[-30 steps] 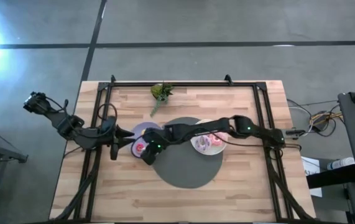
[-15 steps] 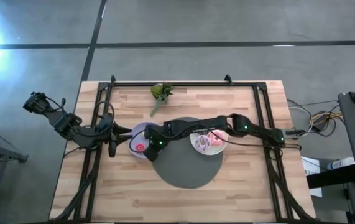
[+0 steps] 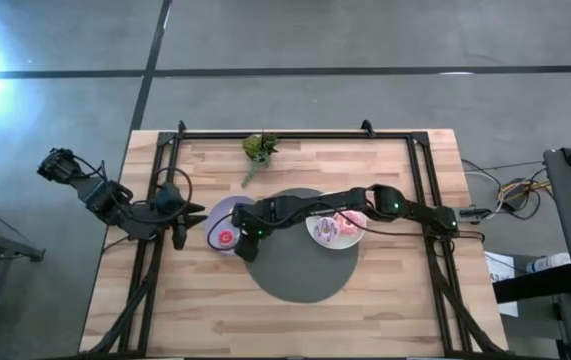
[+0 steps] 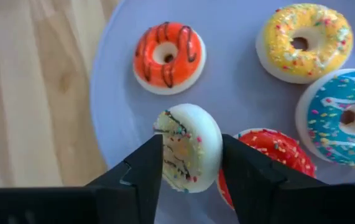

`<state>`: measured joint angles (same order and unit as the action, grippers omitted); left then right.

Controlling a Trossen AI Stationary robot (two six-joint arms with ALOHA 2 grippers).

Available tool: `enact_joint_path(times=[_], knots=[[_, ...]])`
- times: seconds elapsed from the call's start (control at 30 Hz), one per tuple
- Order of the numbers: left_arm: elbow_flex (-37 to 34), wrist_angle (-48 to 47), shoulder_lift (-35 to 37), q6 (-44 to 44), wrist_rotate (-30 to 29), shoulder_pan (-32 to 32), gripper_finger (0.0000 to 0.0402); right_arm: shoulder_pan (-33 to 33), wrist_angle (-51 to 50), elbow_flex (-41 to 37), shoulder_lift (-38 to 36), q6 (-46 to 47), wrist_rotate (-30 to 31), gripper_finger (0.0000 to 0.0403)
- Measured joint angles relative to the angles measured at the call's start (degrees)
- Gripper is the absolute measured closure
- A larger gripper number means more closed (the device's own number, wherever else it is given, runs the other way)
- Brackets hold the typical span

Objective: Pick & Place donuts
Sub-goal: Put the small white donut on the purple plate, then return to Home Position

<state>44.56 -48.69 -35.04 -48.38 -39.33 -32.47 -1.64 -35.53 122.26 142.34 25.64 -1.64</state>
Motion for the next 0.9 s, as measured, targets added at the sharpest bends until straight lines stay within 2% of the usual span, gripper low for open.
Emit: enact_joint_path(times=[0.33,0.5,0.6,0.67,0.77,0.9], knots=[[0.0,-4.92,2.43,-1.29,-0.24,0.0,0.029,-0.93,-2.56,0.33,-2.83,-7.67,0.8,0.0239],[0.0,-5.12,2.83,-1.29,-0.28,0.0,0.029,-1.27,-6.35,0.33,-4.65,-11.04,8.86,0.0239],[0.0,-5.48,2.83,-1.31,-0.36,0.0,0.029,-1.52,-7.18,0.33,-6.77,-13.12,11.05,0.0239],[0.0,-5.47,2.84,-1.36,-0.37,0.0,0.029,-1.54,-7.18,0.15,-8.44,-14.82,10.04,0.0239],[-0.14,-5.33,3.09,-2.36,-0.44,0.02,0.029,-1.47,-7.38,-1.04,-10.83,-15.99,5.12,0.0239],[-3.77,-3.0,4.31,-3.18,0.68,0.02,0.029,-1.95,-5.23,-6.73,-13.78,-13.66,0.93,0.0243]])
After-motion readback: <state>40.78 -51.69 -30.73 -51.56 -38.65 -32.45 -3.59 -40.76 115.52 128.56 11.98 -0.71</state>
